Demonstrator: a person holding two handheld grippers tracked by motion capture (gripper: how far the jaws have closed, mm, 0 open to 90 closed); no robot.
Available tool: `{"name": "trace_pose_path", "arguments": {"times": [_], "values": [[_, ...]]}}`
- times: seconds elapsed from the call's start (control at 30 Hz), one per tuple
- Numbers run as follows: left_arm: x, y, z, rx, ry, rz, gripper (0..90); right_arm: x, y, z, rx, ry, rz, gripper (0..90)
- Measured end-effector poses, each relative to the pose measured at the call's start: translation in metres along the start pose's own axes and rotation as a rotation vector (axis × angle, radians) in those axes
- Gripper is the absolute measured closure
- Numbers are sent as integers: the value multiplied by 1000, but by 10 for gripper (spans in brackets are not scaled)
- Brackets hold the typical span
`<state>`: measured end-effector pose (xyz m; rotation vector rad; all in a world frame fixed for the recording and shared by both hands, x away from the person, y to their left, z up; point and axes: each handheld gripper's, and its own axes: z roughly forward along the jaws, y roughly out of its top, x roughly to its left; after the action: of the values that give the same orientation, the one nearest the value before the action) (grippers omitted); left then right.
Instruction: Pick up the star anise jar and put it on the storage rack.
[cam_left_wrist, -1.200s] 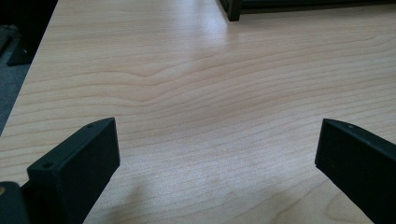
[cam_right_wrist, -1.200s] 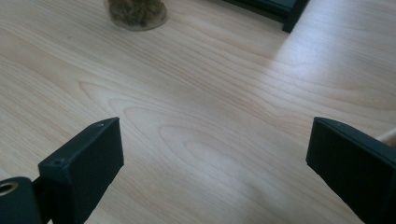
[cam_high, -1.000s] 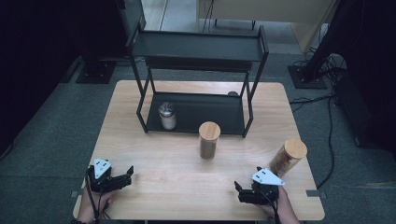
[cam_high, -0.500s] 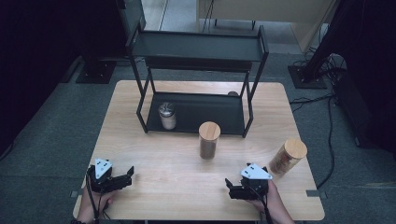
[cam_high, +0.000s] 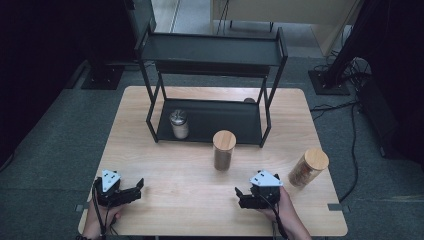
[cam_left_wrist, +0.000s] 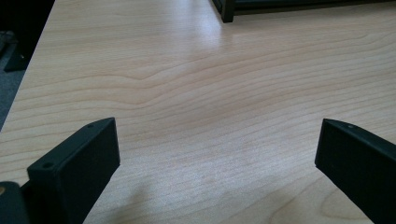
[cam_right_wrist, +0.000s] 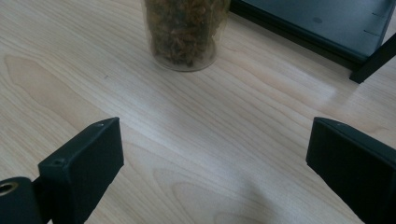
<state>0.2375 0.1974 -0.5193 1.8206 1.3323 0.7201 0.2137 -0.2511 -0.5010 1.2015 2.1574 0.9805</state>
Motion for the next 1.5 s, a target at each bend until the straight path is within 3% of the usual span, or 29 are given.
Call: {"name": "trace_pose_path", "arguments": {"times": [1.0,1.5], "values": [[0,0,-1,-5,-6,11,2,12,28,21,-23,16,-27,56],[0,-1,-1,-7,-9,12,2,11,41,36,-26,26,21,58]]}}
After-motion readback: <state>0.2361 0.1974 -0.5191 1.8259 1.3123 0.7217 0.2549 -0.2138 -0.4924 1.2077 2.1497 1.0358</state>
